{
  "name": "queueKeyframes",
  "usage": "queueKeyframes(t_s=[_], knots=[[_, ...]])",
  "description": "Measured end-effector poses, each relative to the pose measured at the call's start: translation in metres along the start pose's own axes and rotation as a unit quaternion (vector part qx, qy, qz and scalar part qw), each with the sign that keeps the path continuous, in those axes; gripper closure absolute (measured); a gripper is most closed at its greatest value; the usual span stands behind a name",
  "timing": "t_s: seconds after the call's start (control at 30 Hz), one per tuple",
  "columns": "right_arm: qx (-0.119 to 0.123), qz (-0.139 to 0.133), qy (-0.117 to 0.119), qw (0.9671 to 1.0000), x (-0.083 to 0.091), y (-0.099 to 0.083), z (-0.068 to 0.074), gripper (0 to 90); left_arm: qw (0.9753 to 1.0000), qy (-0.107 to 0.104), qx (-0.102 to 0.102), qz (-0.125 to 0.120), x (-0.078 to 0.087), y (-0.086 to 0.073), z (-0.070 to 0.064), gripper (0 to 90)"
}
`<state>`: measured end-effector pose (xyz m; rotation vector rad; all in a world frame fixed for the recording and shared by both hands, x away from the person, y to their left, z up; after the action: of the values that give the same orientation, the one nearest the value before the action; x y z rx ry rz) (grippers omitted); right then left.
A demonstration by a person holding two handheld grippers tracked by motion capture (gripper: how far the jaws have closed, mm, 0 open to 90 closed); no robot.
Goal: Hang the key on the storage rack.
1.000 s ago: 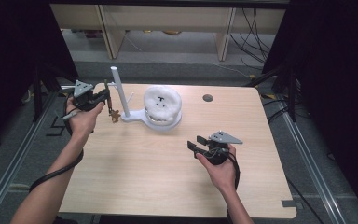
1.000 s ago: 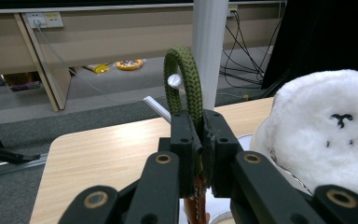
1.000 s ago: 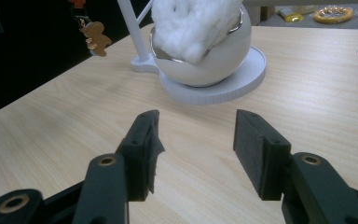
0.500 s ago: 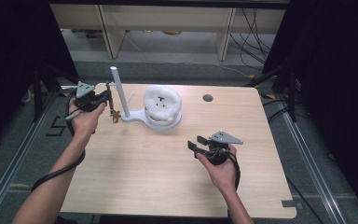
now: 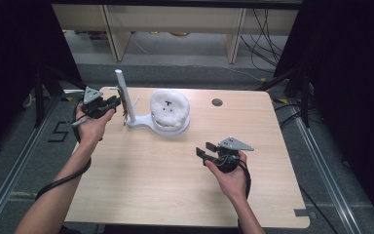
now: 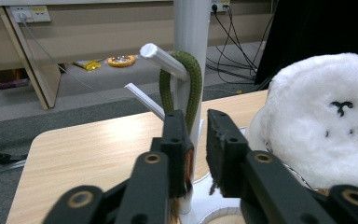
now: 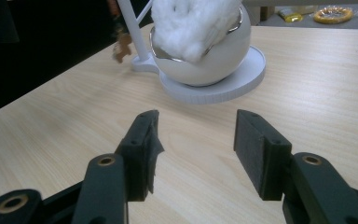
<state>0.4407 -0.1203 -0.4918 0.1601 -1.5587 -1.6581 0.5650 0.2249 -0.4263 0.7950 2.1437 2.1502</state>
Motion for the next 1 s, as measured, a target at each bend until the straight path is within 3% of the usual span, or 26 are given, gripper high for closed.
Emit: queueKeyframes(t_s=[0.13,0.3,0.4,0.43,0.53,0.7,0.77,0.8,0.9,0.93,0.97,1.0], knots=[[-0.002,0.001,0.001,1.0,0.0,0.0,0.001,50.6,1.0,-0.004,0.004,-0.001,0.003,-0.003,0.0,72.5],[-0.013,0.005,-0.003,0.9999,0.001,-0.001,0.0,50.0,0.9998,-0.015,0.007,-0.008,0.011,-0.009,0.0,62.6],[0.01,-0.001,-0.01,0.9999,0.001,-0.001,-0.004,49.6,0.9997,-0.019,0.013,-0.01,0.019,-0.017,0.0,53.9],[-0.012,0.009,-0.018,0.9997,0.003,-0.002,-0.003,49.6,0.9996,-0.021,0.016,-0.008,0.022,-0.021,0.0,51.6],[-0.011,0.004,-0.016,0.9998,0.003,-0.003,-0.006,49.0,0.9987,-0.022,0.045,-0.006,0.035,-0.039,0.0,42.6],[-0.003,0.007,-0.014,0.9999,0.002,-0.005,-0.009,49.1,0.9981,-0.021,0.058,-0.009,0.048,-0.06,0.0,38.9],[-0.025,0.019,-0.022,0.9993,0.004,-0.008,-0.008,49.1,0.9981,-0.019,0.058,-0.006,0.054,-0.074,-0.001,38.3],[-0.01,0.013,-0.02,0.9997,0.002,-0.008,-0.011,49.1,0.9983,-0.017,0.056,-0.003,0.056,-0.082,-0.001,38.1],[0.001,0.013,-0.03,0.9994,0.0,-0.009,-0.016,49.0,0.9983,-0.014,0.057,-0.004,0.065,-0.105,-0.004,38.0],[-0.007,0.015,-0.023,0.9996,0.001,-0.01,-0.014,48.8,0.9983,-0.013,0.057,-0.003,0.068,-0.115,-0.006,37.6],[-0.03,0.017,-0.025,0.9991,0.002,-0.012,-0.011,48.5,0.9983,-0.014,0.057,-0.002,0.07,-0.12,-0.007,37.3],[-0.012,0.015,-0.031,0.9993,-0.001,-0.013,-0.015,47.5,0.9982,-0.014,0.058,-0.002,0.072,-0.127,-0.008,36.7]])
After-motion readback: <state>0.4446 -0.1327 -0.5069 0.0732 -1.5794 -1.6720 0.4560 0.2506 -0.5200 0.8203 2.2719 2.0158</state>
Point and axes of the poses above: each handheld gripper's, and its own axes: x roughly backward along the jaws, y roughly out of its top, z roughly to its left, the point moved 7 cm from there along -x, roughly forward along the jaws, and after that the axes turned 3 degrees about z, right-handed, at the moved point
